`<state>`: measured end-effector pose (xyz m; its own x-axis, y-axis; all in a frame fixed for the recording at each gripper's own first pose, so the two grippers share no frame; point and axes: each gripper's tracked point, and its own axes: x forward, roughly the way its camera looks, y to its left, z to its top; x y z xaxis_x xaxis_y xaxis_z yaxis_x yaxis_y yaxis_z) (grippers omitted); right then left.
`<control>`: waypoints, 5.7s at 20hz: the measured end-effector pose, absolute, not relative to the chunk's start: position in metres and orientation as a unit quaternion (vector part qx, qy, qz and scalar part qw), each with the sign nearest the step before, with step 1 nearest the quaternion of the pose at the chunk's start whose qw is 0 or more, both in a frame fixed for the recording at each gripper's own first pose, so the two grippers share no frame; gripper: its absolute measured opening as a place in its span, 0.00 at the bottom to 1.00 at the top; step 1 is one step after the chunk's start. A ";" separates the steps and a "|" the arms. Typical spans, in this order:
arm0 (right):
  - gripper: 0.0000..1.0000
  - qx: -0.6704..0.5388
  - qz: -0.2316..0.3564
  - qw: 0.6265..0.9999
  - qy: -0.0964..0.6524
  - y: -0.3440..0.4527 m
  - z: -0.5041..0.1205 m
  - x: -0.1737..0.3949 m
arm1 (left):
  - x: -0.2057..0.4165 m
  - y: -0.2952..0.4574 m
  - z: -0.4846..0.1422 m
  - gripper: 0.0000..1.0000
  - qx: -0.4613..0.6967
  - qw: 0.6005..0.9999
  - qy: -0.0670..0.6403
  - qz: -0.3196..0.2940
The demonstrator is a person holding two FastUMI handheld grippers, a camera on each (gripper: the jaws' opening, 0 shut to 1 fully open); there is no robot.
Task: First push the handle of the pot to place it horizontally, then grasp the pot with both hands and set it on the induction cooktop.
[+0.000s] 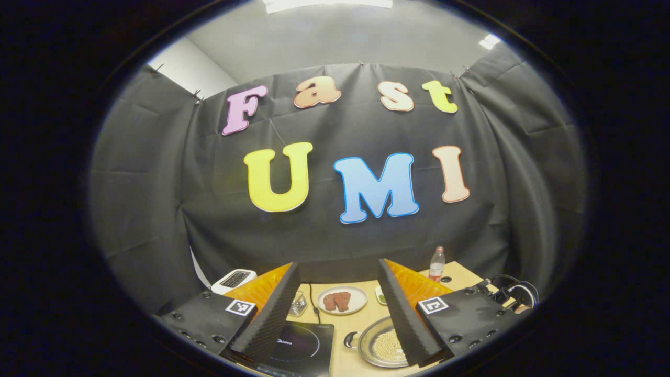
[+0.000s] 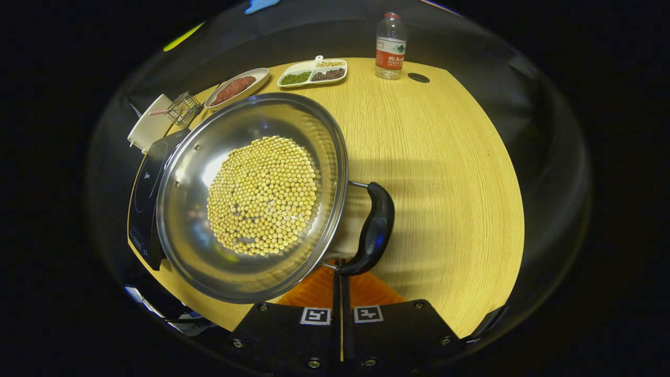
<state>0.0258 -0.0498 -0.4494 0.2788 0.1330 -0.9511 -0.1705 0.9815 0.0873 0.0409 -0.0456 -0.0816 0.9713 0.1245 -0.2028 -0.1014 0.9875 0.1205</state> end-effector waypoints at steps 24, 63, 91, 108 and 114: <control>0.02 -0.018 0.087 0.826 0.557 -0.083 -0.436 0.055 | 0.046 -0.066 -0.116 0.99 0.045 0.985 0.149 0.068; 0.97 0.038 -0.003 0.886 0.461 -0.050 -0.411 0.091 | 0.072 -0.036 -0.482 0.96 -0.011 0.882 0.468 -0.044; 0.64 0.038 -0.016 0.863 0.503 -0.045 -0.459 0.105 | 0.076 -0.033 -0.510 0.64 0.028 0.874 0.483 -0.041; 0.56 0.054 -0.016 0.864 0.500 -0.040 -0.423 0.091 | 0.077 -0.032 -0.479 0.57 0.013 0.881 0.470 -0.047; 0.56 0.050 -0.016 0.870 0.491 -0.030 -0.398 0.082 | 0.074 -0.019 -0.457 0.56 0.007 0.887 0.460 -0.050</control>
